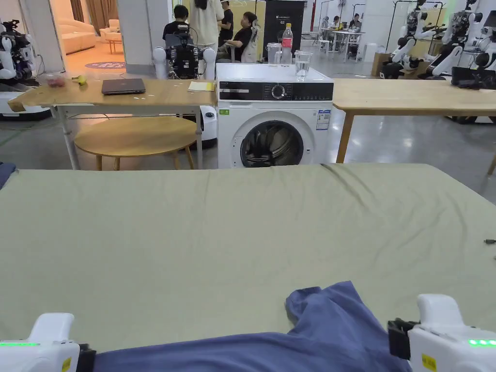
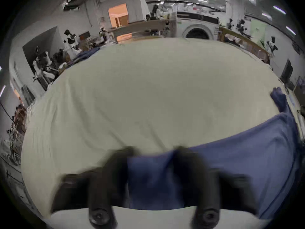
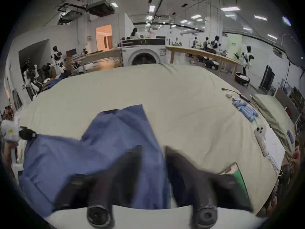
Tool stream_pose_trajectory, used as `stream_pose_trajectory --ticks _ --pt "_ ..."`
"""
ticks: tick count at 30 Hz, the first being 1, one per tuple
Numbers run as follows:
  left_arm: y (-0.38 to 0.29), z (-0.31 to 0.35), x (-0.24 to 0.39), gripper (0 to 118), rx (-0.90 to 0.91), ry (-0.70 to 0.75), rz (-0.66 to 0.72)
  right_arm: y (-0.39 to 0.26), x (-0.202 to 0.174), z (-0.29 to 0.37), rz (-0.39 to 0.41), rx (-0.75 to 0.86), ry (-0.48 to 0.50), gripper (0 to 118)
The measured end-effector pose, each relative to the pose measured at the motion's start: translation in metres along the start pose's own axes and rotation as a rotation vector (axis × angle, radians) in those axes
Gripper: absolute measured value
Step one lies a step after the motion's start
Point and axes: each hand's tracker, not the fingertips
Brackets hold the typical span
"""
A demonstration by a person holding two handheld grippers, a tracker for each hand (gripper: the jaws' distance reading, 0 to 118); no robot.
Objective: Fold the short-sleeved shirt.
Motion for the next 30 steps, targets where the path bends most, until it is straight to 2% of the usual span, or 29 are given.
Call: stream_pose_trajectory --ticks 3,4,6,7,8,9,10,11,12,13,15,17,19,23,27,30 --pt "0.002 0.022 0.009 0 0.074 0.026 -0.003 0.011 -0.001 -0.047 0.042 -0.107 -0.002 118" --pt "0.003 0.030 0.007 0 0.075 0.015 0.001 0.012 -0.004 -0.060 0.064 -0.092 0.002 109" --pt "0.004 0.037 0.014 0 0.081 0.011 -0.010 0.007 -0.007 -0.092 0.102 -0.165 -0.012 83" --pt "0.005 0.038 0.016 0 0.083 0.020 -0.021 -0.001 -0.008 -0.103 0.119 -0.209 -0.029 36" --pt "0.005 0.038 0.013 0 0.084 0.018 -0.020 -0.007 -0.006 -0.111 0.130 -0.273 -0.008 0" --pt "0.005 0.039 0.012 0 0.079 0.011 -0.014 -0.009 -0.002 -0.109 0.099 -0.281 0.058 0" --pt "0.004 0.042 0.012 0 0.078 0.011 -0.013 -0.006 -0.004 -0.091 0.091 -0.180 0.008 0" --pt "0.002 0.045 0.011 0 0.079 0.014 -0.013 -0.004 -0.008 -0.077 0.104 -0.136 0.029 0" --pt "0.001 0.048 0.011 0 0.083 0.011 -0.008 -0.003 -0.008 -0.071 0.101 -0.133 0.089 0" --pt "-0.001 0.052 0.010 0 0.085 -0.005 0.008 -0.008 -0.011 -0.061 0.140 -0.133 0.053 0" --pt "-0.004 0.064 0.013 0 0.095 0.002 0.009 -0.005 -0.014 -0.042 0.149 -0.141 0.075 0" --pt "-0.009 0.087 0.014 0 0.123 -0.009 0.010 -0.001 -0.015 -0.008 0.170 -0.061 0.057 0" --pt "-0.015 0.117 0.013 0 0.173 -0.014 0.009 0.012 -0.012 0.031 0.143 0.002 0.099 0" --pt "-0.038 0.185 0.004 0 0.265 -0.039 0.005 0.013 -0.009 0.120 0.221 0.139 0.105 0" --pt "-0.083 0.234 -0.011 0 0.291 -0.054 -0.002 -0.020 0.005 0.188 0.231 0.183 0.128 0" --pt "-0.133 0.253 -0.017 0 0.276 -0.157 -0.006 -0.072 0.015 0.213 0.244 0.182 0.122 0"
